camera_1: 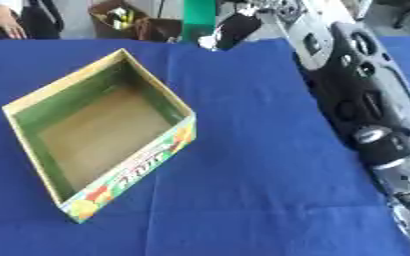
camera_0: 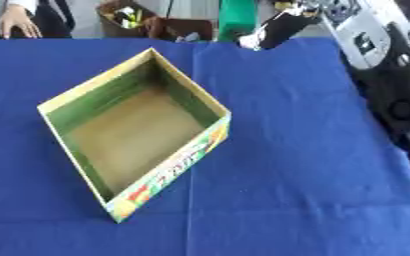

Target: Pick up objects on the table and place them in the box.

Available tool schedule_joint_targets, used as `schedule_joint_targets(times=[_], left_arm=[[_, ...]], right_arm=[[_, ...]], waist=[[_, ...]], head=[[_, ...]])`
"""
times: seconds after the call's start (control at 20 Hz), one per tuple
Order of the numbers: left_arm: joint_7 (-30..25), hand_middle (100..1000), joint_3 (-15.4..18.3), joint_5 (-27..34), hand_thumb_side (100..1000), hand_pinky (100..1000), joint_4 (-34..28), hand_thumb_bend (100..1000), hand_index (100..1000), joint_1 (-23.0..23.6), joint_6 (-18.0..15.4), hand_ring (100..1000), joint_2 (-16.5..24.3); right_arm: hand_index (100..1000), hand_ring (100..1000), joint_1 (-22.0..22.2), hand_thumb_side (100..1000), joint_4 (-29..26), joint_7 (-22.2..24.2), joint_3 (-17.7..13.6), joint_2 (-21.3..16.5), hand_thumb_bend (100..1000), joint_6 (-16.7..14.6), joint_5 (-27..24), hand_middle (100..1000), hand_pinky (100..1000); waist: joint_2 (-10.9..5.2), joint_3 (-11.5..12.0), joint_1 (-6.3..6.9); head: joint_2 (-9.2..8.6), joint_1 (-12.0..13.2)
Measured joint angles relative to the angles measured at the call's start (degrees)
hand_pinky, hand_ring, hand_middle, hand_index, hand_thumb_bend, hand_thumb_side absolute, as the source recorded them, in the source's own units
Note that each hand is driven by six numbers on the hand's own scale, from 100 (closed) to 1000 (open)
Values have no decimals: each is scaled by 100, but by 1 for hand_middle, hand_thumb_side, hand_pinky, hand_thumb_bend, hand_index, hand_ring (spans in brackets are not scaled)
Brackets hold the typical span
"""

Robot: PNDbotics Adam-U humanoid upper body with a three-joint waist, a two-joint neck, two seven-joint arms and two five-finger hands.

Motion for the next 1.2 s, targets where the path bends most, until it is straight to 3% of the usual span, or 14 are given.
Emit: schedule_joint_targets(times=[0.75,1.15,1.2], left_arm=[[1,725,-32,53,1000,688,0,100,850,-59,-55,682,-31],[28,721,-32,88,1000,687,0,100,835,-71,-105,676,-55],[28,721,-32,88,1000,687,0,100,834,-71,-105,676,-55]], right_arm=[[260,562,-95,395,87,-31,220,1116,100,167,-73,278,692],[274,573,-20,419,542,-324,295,1650,100,318,779,293,669],[276,574,-7,377,622,-340,306,1695,100,324,956,294,667]], waist=[[-28,222,-29],[-28,248,-30],[-28,250,-31]], head=[[0,-131],[1,-177],[1,-187]])
